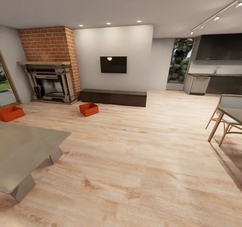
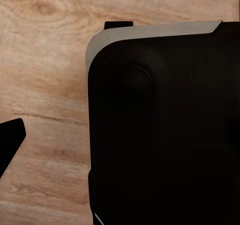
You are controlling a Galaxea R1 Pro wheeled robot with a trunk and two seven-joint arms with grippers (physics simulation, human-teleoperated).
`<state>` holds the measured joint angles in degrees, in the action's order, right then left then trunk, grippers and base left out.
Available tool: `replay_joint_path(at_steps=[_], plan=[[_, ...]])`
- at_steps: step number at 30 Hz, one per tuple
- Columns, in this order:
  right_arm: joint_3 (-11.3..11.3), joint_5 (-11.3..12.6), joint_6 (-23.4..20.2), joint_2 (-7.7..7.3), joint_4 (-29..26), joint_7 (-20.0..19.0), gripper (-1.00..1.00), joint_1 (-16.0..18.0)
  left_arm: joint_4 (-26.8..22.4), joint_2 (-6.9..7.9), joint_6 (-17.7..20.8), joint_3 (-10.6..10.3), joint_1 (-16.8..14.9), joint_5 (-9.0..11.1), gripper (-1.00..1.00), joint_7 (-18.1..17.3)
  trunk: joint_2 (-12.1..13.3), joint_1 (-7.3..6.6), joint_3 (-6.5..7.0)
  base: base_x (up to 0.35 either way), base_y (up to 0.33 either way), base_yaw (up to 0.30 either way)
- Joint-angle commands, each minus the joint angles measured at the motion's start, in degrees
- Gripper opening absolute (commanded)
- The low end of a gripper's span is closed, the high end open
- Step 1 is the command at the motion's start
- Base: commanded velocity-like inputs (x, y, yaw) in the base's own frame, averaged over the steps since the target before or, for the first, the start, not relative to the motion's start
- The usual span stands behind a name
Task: Move the two storage containers from the living room to the garage. In the garage, place one container on the floor and stack the other container on top of it (either order is fine).
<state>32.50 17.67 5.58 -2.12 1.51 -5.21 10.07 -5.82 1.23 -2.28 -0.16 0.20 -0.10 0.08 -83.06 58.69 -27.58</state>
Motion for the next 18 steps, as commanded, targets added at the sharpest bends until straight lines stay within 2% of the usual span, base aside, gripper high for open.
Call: replay_joint_path(at_steps=[1, 18], plan=[[0.4, 0.6, 0.3, 0.01, 0.2, -0.3, 1.0, 0.1, -0.1, 0.01, -0.1, 0.0, 0.0, 0.0, 1.0, 0.0, 0.0, 0.03, -0.05, 0.323, 0.0, 0.0], [0.5, 0.2, 0.3, 0.01, 0.2, -0.3, 1.0, 0.1, -0.1, 0.01, -0.1, 0.0, 0.0, -0.1, 1.0, 0.0, 0.0, 0.03, -0.05, 0.322, 0.0, 0.0]])
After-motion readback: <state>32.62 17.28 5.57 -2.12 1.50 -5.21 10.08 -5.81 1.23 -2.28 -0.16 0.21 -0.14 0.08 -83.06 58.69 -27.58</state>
